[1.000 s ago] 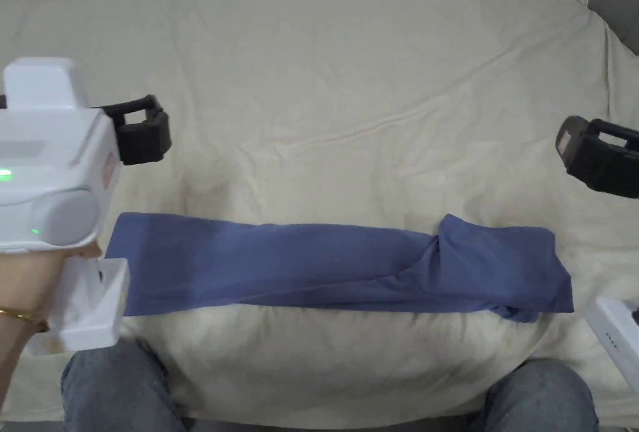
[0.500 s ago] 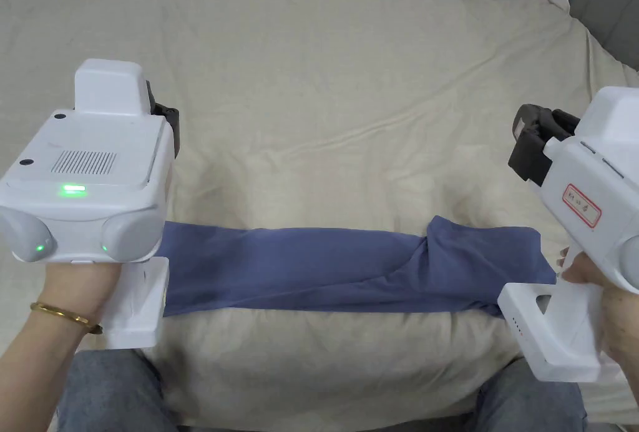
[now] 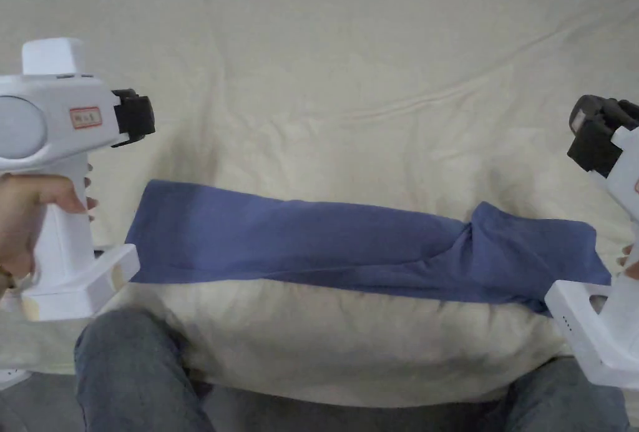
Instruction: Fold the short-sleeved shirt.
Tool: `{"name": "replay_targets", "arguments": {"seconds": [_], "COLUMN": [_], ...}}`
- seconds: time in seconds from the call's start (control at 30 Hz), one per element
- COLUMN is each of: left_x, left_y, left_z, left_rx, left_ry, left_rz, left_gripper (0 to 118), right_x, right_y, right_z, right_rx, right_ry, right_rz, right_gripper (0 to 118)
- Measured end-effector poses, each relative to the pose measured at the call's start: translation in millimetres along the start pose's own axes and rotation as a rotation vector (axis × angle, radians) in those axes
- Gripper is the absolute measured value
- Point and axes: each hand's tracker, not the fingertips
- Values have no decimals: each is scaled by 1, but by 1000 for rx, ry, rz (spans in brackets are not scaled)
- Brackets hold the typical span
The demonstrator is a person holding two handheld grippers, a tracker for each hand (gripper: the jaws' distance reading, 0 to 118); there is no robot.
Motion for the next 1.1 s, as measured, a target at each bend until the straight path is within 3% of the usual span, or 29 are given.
{"name": "replay_targets", "arguments": {"seconds": [0.07, 0.1, 0.13, 0.2, 0.3, 0.57, 0.7, 0.87, 1.1], "left_x": [-29, -43, -57, -75, -105, -120, -123, -131, -129], "left_y": [-7, -12, -17, -33, -54, -103, -105, -107, -112], "left_z": [-15, -23, -21, -34, -49, -82, -88, -91, -97], "left_rx": [-77, -103, -85, -149, -231, -412, -391, -379, -364], "left_ry": [-20, -33, -92, -87, -205, -386, -419, -469, -592], "left_rz": [71, 96, 151, 220, 306, 387, 377, 511, 676], "left_gripper": [112, 117, 113, 116, 117, 118, 118, 118, 118], "right_x": [-1, -3, -5, -10, -18, -33, -33, -39, -37], "right_y": [-2, -3, -4, -6, -11, -21, -19, -23, -32], "right_z": [-7, -10, -13, -19, -28, -41, -42, -47, -46], "right_rx": [-22, -33, -37, -57, -89, -157, -167, -177, -209], "right_ry": [5, 8, 6, 0, 8, 18, 39, 15, 26], "right_rz": [-29, -33, -31, -12, 3, 28, 3, 42, 15], "right_gripper": [1, 1, 1, 1, 1, 1, 1, 1, 1]}}
